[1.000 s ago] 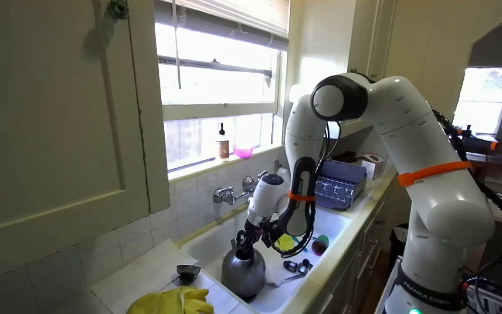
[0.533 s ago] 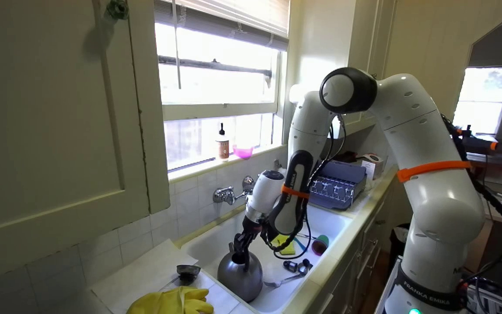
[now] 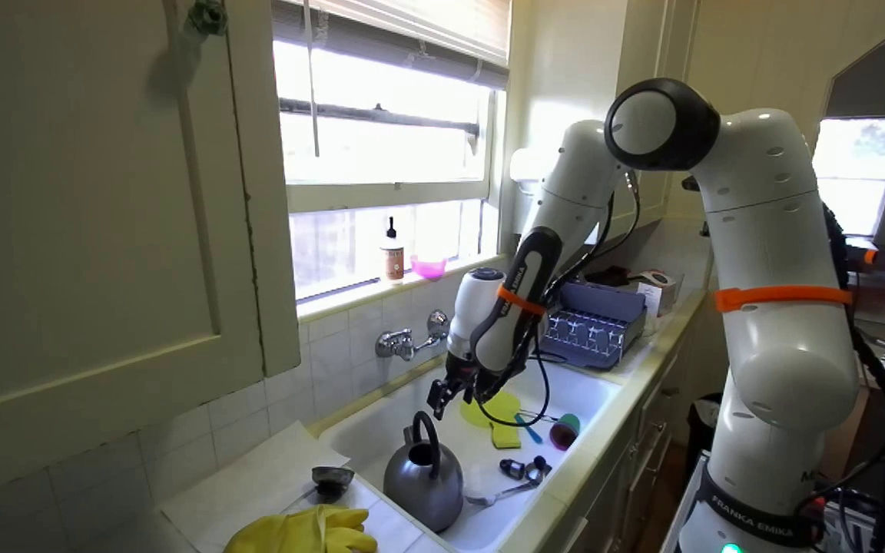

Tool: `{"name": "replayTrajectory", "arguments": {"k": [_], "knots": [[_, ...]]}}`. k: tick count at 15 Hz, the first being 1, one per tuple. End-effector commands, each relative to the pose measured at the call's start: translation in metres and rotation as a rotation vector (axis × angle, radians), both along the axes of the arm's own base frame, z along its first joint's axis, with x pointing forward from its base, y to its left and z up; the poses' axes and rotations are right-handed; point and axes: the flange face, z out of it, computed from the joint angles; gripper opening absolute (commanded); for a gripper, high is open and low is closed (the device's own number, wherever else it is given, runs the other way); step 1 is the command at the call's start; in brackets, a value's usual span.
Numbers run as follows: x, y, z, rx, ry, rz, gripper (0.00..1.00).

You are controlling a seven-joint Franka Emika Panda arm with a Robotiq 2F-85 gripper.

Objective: Move the kettle to the left side of the sink then use the yellow sponge to wipe the yellow plate.

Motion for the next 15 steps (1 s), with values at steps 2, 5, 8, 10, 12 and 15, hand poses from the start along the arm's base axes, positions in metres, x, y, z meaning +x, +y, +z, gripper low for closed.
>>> {"name": "replayTrajectory", "arguments": {"k": [2, 5, 8, 10, 12, 15], "knots": [[-0.021, -0.053, 0.02, -0.045, 0.081, -0.227, 1.0], [-0.03, -0.093, 0.02, -0.057, 0.106, -0.355, 1.0], [-0.033, -0.13, 0.01, -0.086, 0.055, -0.366, 1.0], [-0.033, -0.151, 0.004, -0.099, 0.017, -0.347, 1.0], [-0.034, -0.172, -0.005, -0.104, -0.009, -0.366, 1.0], [-0.038, -0.197, -0.032, -0.099, -0.01, -0.4, 1.0]]}}
